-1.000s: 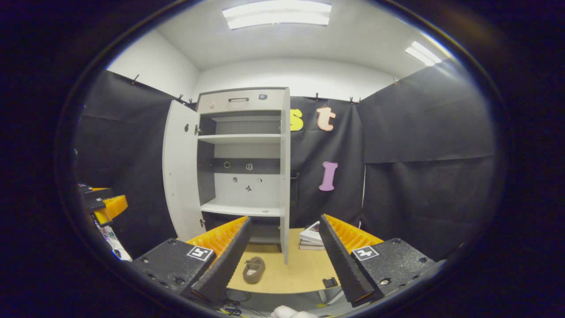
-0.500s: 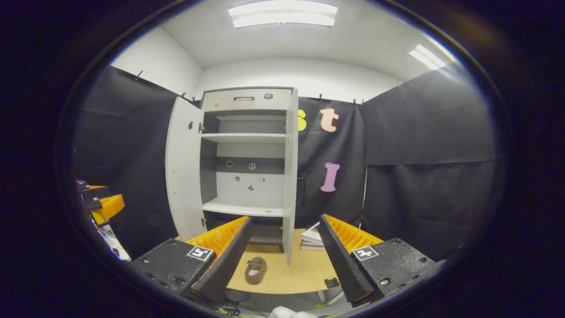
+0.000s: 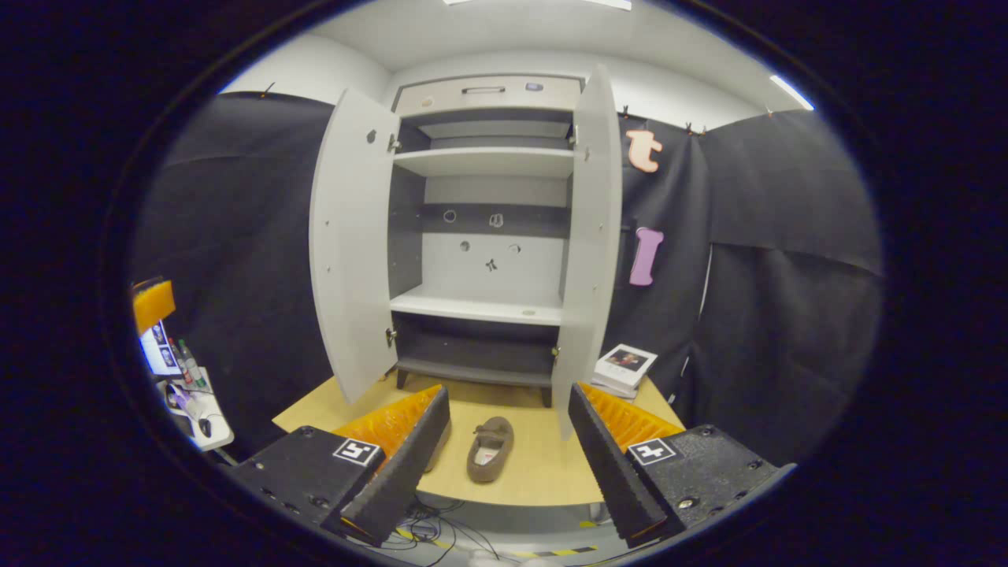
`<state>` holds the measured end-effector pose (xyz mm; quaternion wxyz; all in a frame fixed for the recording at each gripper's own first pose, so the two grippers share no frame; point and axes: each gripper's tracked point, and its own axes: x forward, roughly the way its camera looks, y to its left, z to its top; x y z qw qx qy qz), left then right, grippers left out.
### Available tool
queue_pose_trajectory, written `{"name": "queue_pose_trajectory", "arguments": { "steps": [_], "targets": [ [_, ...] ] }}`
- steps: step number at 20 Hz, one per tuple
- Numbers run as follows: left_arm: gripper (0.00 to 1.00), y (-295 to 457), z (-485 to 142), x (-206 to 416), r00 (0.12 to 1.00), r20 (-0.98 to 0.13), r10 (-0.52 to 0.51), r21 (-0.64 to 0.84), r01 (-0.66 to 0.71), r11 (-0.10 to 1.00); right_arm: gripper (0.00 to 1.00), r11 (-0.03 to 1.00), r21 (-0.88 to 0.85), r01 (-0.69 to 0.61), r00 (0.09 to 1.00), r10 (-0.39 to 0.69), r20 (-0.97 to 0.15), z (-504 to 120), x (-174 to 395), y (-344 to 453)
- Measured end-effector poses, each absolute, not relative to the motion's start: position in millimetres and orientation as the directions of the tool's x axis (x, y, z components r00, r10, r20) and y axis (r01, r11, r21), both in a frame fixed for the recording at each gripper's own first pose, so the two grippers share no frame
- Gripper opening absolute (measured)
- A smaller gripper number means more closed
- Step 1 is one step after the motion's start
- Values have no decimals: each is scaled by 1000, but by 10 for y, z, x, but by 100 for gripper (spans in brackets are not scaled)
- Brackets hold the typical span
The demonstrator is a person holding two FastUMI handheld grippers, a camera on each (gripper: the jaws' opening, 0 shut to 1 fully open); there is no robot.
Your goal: Grab one shoe with the right hand and put it into the shoe cabinet, grab the other shoe with the left hand and put it into the shoe cabinet; then close the right door with the right hand and the left door with the left hand.
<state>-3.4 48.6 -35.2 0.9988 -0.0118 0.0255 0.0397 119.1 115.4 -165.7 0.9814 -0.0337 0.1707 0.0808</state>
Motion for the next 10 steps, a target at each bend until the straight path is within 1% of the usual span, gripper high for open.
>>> {"name": "queue_pose_trajectory", "arguments": {
  "steps": [1, 3, 4, 5, 6, 8, 9, 10],
  "targets": [
    [100, 529, -383, -3, 994, -62, 95, -24, -96, 995, 99, 982, -30, -189, 907, 163, -389, -1924, 1332, 1241],
    [100, 622, -406, 54, 988, -76, 135, -17, -137, 990, 99, 976, -14, -217, 859, 184, -477, -2438, 1593, 1388],
    [96, 661, -409, 85, 985, -81, 151, -12, -153, 988, 99, 975, -5, -223, 835, 188, -517, -2715, 1716, 1451],
    [100, 683, -403, 120, 983, -82, 165, -6, -166, 986, 98, 973, 9, -231, 810, 197, -553, -2962, 1827, 1517],
    [96, 707, -395, 152, 980, -84, 180, 0, -180, 984, 97, 971, 24, -238, 786, 207, -583, -3197, 1925, 1574],
    [96, 741, -417, 253, 973, -97, 207, 13, -207, 978, 96, 970, 57, -237, 733, 217, -645, -3655, 2127, 1649],
    [96, 735, -425, 306, 971, -102, 216, 16, -215, 976, 92, 970, 71, -232, 715, 219, -664, -3827, 2238, 1678],
    [96, 746, -435, 320, 969, -101, 227, 19, -226, 974, 95, 970, 79, -231, 696, 222, -683, -4007, 2333, 1685]
  ]
}}
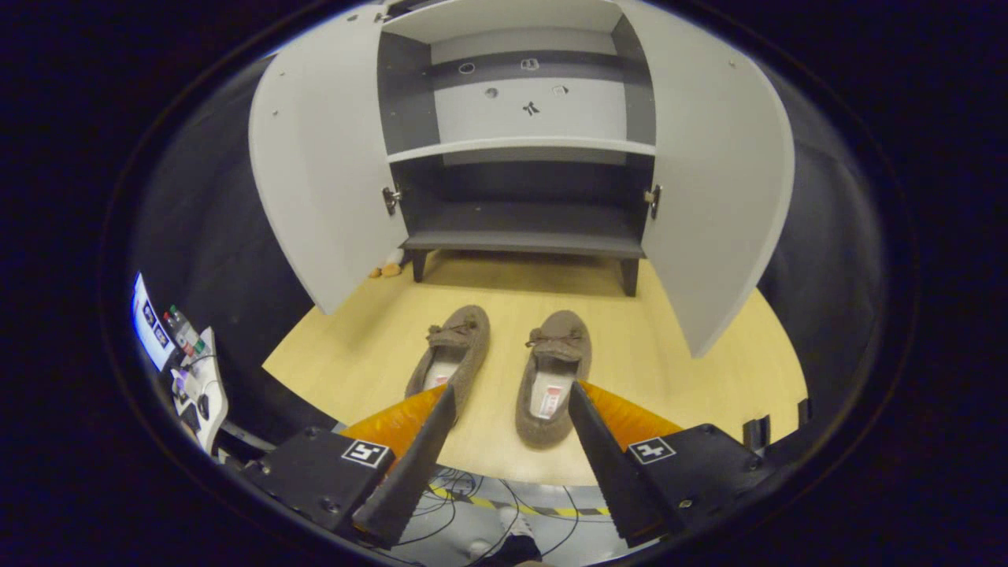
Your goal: Grab one shoe with the right hand and put it into the shoe cabinet, grab the other shoe with the left hand and put it into the shoe cabinet; then close the right door with the right hand and the left door with the left hand.
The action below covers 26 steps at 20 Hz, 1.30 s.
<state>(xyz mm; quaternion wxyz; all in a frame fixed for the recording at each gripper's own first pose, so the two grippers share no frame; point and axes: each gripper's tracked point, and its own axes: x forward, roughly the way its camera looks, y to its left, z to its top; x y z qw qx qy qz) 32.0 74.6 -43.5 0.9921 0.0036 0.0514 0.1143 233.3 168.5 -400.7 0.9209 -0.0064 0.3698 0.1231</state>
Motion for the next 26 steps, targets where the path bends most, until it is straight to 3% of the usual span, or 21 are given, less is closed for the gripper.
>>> {"name": "queue_pose_trajectory", "arguments": {
  "steps": [8, 13, 15, 16, 17, 18, 19, 20, 21, 23, 26],
  "targets": [
    [96, 822, -458, 546, 937, -122, 328, 34, -326, 945, 86, 971, 102, -217, 590, 214, -778, -4872, 3006, 1781],
    [96, 810, -516, 711, 908, -165, 386, 39, -385, 922, 85, 981, 80, -178, 594, 172, -786, -5170, 3439, 1764],
    [96, 795, -521, 770, 900, -166, 403, 48, -401, 915, 78, 986, 82, -144, 611, 154, -777, -5224, 3597, 1743],
    [96, 798, -512, 790, 897, -163, 411, 52, -408, 912, 80, 989, 82, -120, 631, 140, -763, -5238, 3702, 1724],
    [96, 785, -511, 805, 896, -161, 414, 54, -410, 910, 67, 992, 80, -102, 641, 127, -757, -5246, 3768, 1700],
    [97, 780, -506, 822, 895, -158, 416, 54, -413, 909, 63, 992, 88, -87, 648, 123, -751, -5253, 3818, 1688],
    [97, 757, -496, 833, 897, -156, 414, 51, -412, 910, 41, 991, 102, -85, 648, 133, -750, -5232, 3848, 1707],
    [97, 735, -490, 849, 899, -152, 412, 47, -410, 911, 37, 992, 100, -82, 647, 129, -751, -5223, 3871, 1680],
    [97, 719, -476, 856, 900, -146, 410, 44, -409, 912, 23, 991, 108, -83, 640, 136, -757, -5220, 3884, 1691],
    [97, 705, -447, 883, 905, -135, 404, 38, -402, 915, 12, 984, 149, -101, 628, 180, -757, -5108, 3848, 1752],
    [97, 660, -420, 902, 914, -124, 387, 32, -386, 922, 8, 976, 164, -140, 665, 216, -715, -4701, 3857, 1835]
  ]
}}
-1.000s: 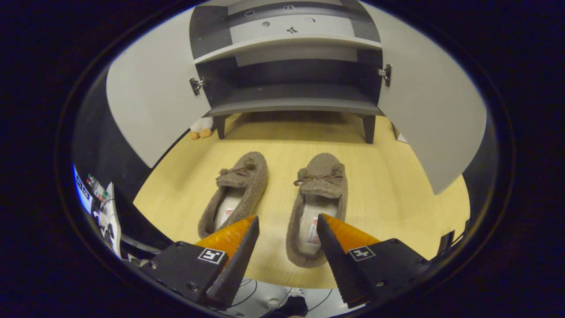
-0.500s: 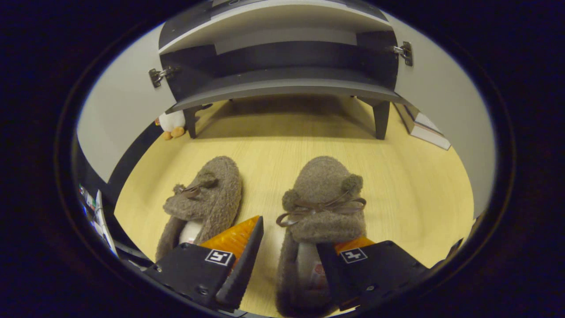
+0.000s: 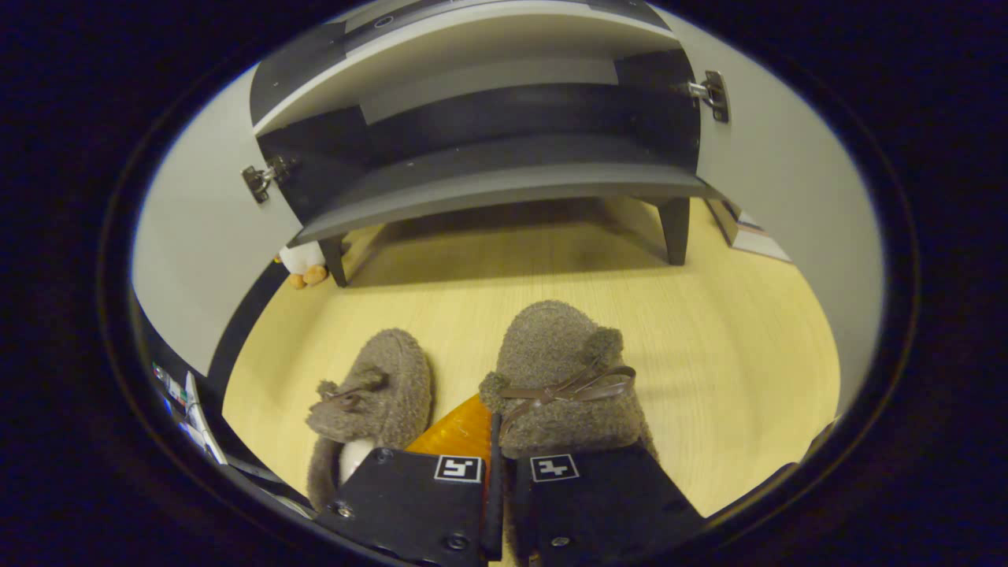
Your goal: Grab one shoe with the right hand and put it into the shoe cabinet, grab the other shoe with the left hand and put it into the shoe cabinet; then close the right door with the right hand and the left door with the left hand.
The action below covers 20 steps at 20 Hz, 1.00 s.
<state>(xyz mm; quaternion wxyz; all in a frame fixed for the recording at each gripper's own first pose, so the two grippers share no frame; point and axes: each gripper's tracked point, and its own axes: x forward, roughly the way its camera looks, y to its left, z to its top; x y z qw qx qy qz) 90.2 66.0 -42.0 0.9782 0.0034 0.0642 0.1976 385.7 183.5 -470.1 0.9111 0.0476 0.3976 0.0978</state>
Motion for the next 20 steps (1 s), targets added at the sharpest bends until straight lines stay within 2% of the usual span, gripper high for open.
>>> {"name": "queue_pose_trajectory", "arguments": {
  "steps": [6, 7, 8, 11, 13, 14, 20],
  "targets": [
    [96, 607, -451, 930, 927, -124, 355, 17, -355, 935, 9, 955, 185, -231, 791, 295, -537, -3288, 4172, 2059],
    [100, 605, -467, 937, 928, -124, 352, 16, -353, 935, 10, 951, 190, -246, 808, 309, -502, -3031, 4248, 2097],
    [96, 597, -480, 940, 929, -124, 350, 15, -351, 936, 10, 946, 193, -259, 822, 321, -471, -2816, 4318, 2154],
    [96, 593, -490, 955, 931, -117, 347, 7, -348, 937, 10, 941, 187, -282, 855, 335, -397, -2236, 4607, 2237],
    [100, 602, -487, 976, 932, -112, 345, 5, -346, 938, 9, 944, 171, -281, 876, 325, -357, -1888, 4877, 2267],
    [96, 604, -474, 970, 932, -108, 346, 7, -347, 938, 9, 951, 158, -267, 884, 307, -352, -1816, 5024, 2268],
    [96, 564, -426, 1035, 935, -92, 343, -7, -346, 938, 9, 975, 138, -174, 917, 211, -339, -1357, 5977, 2192]
  ]
}}
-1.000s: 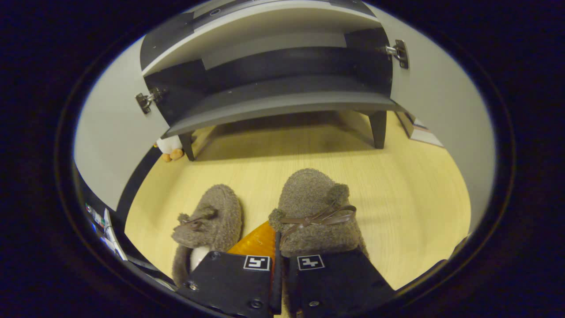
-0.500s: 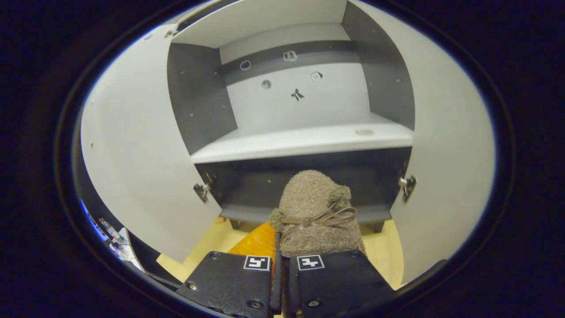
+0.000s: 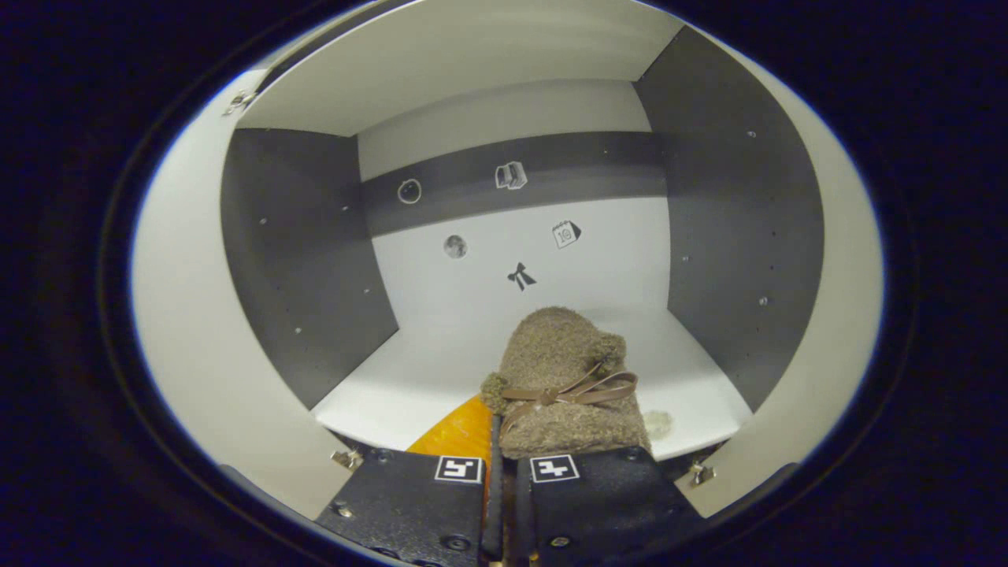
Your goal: Grab one shoe with the right hand and put it into the shoe cabinet, grab the other shoe with the left hand and put it into the shoe cabinet; then close the right door with the right hand and the left door with the left hand.
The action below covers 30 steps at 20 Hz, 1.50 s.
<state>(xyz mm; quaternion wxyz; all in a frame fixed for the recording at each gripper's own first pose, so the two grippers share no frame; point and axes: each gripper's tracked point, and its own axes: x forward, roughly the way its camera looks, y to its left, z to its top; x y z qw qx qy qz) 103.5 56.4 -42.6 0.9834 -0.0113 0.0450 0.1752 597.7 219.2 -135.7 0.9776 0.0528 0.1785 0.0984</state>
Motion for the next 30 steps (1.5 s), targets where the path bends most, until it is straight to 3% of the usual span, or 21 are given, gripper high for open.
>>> {"name": "queue_pose_trajectory", "arguments": {
  "steps": [7, 14, 16, 17, 18, 19, 21, 22, 24, 25, 30],
  "targets": [
    [96, 460, -460, 1079, 937, -99, 335, -2, -337, 942, 10, 994, 83, -73, 896, 102, -433, -1491, 6879, 2045],
    [96, 413, -509, 1073, 939, -110, 327, 6, -328, 945, 8, 999, 33, -39, 778, 51, -627, -1948, 7034, 2072],
    [96, 417, -554, 1071, 937, -117, 329, -2, -332, 943, 16, 996, 60, -64, 761, 87, -643, -1952, 6986, 2149],
    [96, 427, -572, 1071, 936, -121, 331, -7, -334, 942, 36, 994, 71, -80, 758, 107, -644, -1928, 6968, 2194],
    [96, 432, -601, 1074, 935, -127, 332, -12, -336, 942, 46, 993, 77, -93, 760, 121, -638, -1912, 6933, 2218],
    [96, 443, -623, 1071, 935, -135, 329, -17, -334, 942, 65, 991, 81, -102, 766, 130, -630, -1857, 6884, 2239],
    [97, 433, -646, 1074, 937, -141, 318, -24, -325, 946, 84, 993, 55, -106, 805, 118, -581, -1722, 6802, 2202],
    [97, 427, -643, 1070, 940, -140, 311, -24, -317, 948, 81, 993, 42, -108, 818, 113, -565, -1680, 6734, 2179],
    [97, 444, -629, 1052, 944, -133, 301, -13, -305, 952, 90, 993, 46, -109, 839, 117, -532, -1587, 6569, 2168],
    [97, 463, -623, 1042, 947, -128, 295, -9, -299, 954, 88, 993, 45, -108, 857, 116, -502, -1515, 6486, 2150],
    [96, 570, -648, 984, 962, -121, 244, -13, -247, 969, 92, 993, 16, -119, 949, 119, -292, -859, 5712, 2070]
  ]
}}
